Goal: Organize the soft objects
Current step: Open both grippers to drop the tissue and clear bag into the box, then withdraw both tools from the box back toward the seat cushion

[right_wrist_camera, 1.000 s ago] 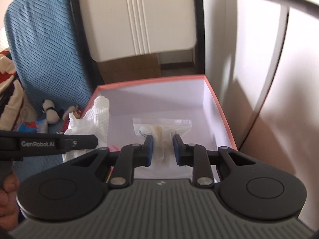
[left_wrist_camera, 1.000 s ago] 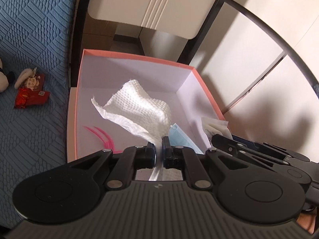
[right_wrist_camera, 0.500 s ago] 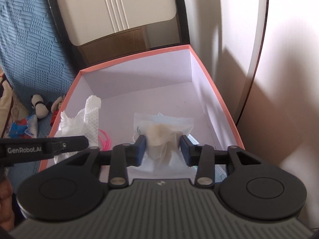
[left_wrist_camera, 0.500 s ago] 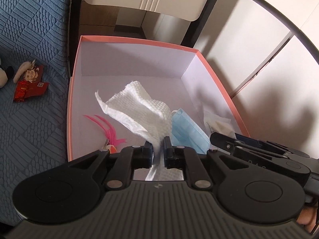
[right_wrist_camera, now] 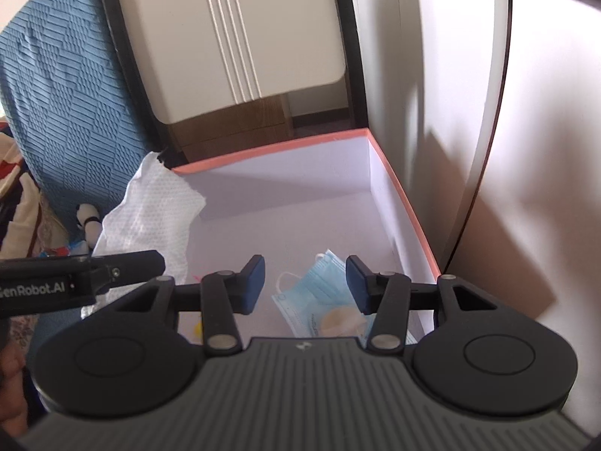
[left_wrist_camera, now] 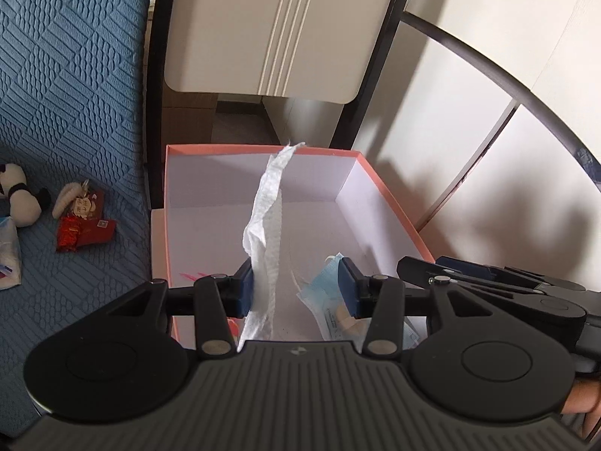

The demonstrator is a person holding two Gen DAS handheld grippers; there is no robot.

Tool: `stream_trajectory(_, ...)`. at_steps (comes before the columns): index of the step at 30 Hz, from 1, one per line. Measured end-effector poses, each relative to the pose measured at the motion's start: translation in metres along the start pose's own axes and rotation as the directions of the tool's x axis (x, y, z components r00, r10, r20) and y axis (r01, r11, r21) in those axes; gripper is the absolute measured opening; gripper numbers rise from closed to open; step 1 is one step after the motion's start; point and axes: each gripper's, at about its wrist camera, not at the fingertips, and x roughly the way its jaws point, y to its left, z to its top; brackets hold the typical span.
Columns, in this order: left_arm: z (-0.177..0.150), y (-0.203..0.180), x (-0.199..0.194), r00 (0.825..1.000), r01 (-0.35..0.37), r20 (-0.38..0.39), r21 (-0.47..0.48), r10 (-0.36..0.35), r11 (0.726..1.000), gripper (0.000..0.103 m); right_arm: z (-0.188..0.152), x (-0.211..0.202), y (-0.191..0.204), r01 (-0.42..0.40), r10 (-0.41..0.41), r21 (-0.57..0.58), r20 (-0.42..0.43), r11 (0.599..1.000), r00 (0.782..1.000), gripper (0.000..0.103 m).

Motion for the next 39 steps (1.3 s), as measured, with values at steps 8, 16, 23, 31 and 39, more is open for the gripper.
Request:
stream_trajectory(8,-0.007,0.007,-0.021,1.000,0.014,0.016,0.018,-0.014,1.000,0.082,0.006,-0.024,0.023,-0.004,0.005,-0.026,0.054,1.000,0.999,0.068)
stream_trajectory(16,-0.020,0.021,-0.030,0.999,0.045,0.026,0.000,-0.045,0.999,0.086,0.000,-0.031,0.038,0.006,-0.004,-0.022,0.053,1.000,0.999,0.068)
stream_trajectory(23,-0.028,0.023,-0.028,0.997,0.074,0.028,-0.006,-0.073,0.997,0.087,0.000,-0.029,0.033,-0.037,0.036,0.041,0.018,0.998,0.999,0.068)
stream_trajectory(31,-0.031,0.020,-0.017,0.995,0.102,0.015,0.005,-0.102,0.995,0.087,0.011,-0.013,0.017,-0.158,0.164,0.187,-0.016,0.970,0.986,0.068)
stream_trajectory(39,-0.036,0.006,0.000,0.992,0.124,-0.018,0.073,-0.123,0.990,0.087,0.011,0.014,0.012,-0.251,0.270,0.220,-0.062,0.943,0.961,0.068)
